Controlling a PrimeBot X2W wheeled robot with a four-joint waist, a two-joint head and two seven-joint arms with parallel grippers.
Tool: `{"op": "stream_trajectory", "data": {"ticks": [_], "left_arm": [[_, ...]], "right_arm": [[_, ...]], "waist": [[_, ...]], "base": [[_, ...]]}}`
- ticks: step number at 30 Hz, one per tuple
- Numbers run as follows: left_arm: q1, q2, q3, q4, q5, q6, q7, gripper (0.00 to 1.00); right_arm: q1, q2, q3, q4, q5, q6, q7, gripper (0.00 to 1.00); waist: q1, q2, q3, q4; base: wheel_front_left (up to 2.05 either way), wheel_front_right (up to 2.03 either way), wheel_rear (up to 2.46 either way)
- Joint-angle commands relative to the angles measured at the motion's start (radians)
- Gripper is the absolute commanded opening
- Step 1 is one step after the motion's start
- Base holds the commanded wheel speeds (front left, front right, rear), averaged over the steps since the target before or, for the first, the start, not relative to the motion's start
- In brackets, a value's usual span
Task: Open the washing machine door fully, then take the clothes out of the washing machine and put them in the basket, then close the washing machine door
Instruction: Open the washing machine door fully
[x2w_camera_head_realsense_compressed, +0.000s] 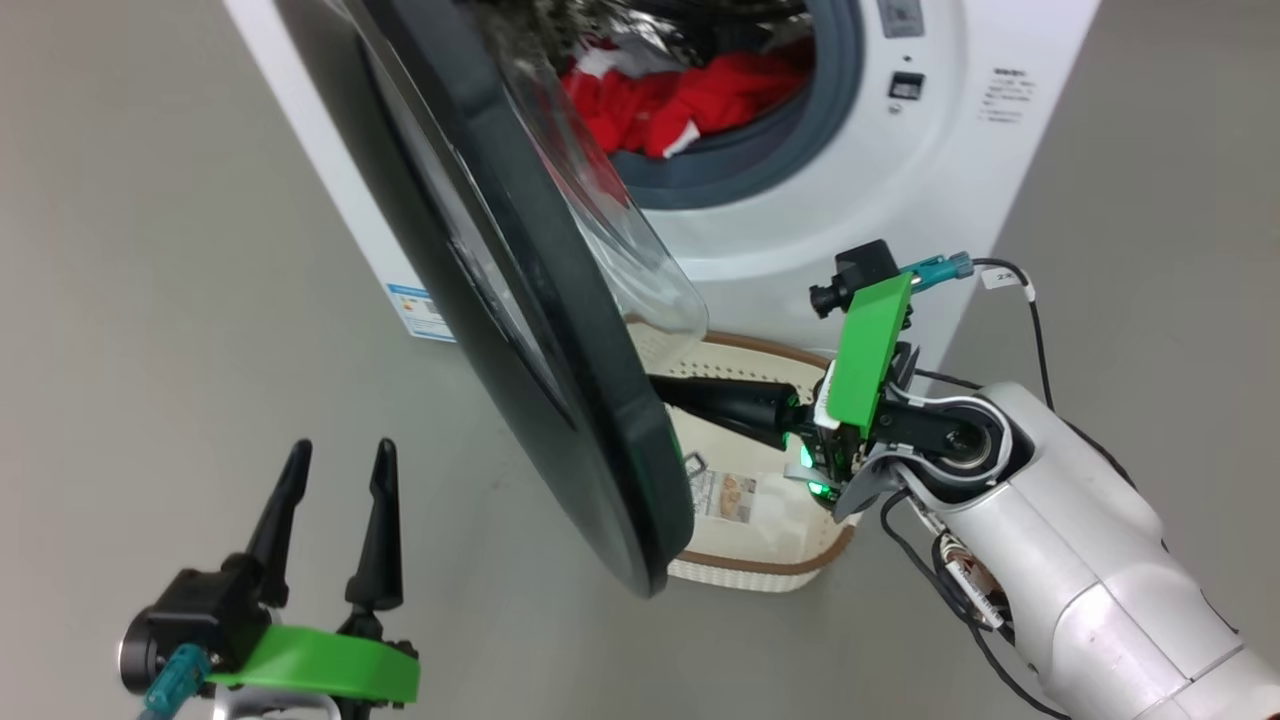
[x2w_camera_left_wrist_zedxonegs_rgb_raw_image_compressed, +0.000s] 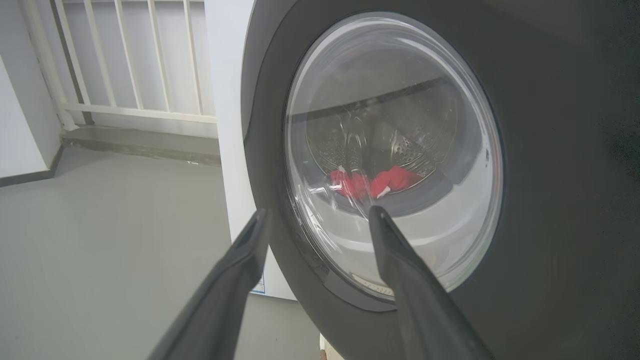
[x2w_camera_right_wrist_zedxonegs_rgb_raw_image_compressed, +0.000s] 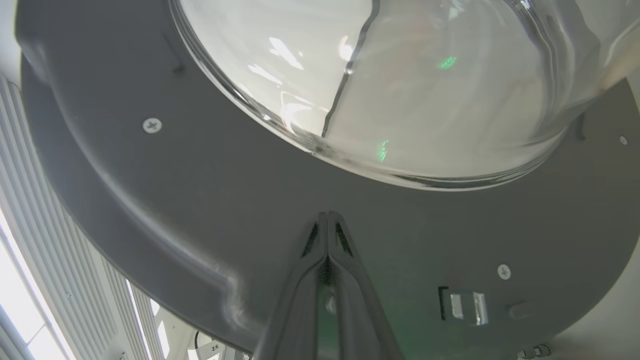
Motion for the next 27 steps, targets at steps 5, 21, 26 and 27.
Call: {"op": "stream_trajectory", "data": {"ticks": [5,21,26,27], "left_arm": [[0.015,0.022,0.028,-0.015,-0.003,0.006,-0.005,1.0],[0.006,0.022,-0.01,-0.007,-0.036,0.014,-0.005,1.0],[0.011,0.022,-0.002,-0.02,-0.045,0.02,-0.005,1.0],[0.013,0.022,-0.001,-0.024,-0.047,0.022,-0.005,1.0]], "right_arm": [[0.019,0.031,0.058,-0.039,0.039,0.007,-0.022,0.0],[0.008,0.031,0.187,-0.019,0.125,0.007,-0.079,0.0],[-0.011,0.031,0.237,-0.023,0.151,0.007,-0.085,0.0],[-0.016,0.031,0.248,-0.024,0.158,0.007,-0.088,0.0]], "waist": [[0.0,-0.0001,-0.046,0.072],[0.0,-0.0001,-0.082,0.214],[0.0,-0.0001,-0.078,0.22],[0.0,-0.0001,-0.077,0.222]], "base": [[0.0,0.0,0.0],[0.0,0.0,0.0],[0.0,0.0,0.0],[0.0,0.0,0.0]]}}
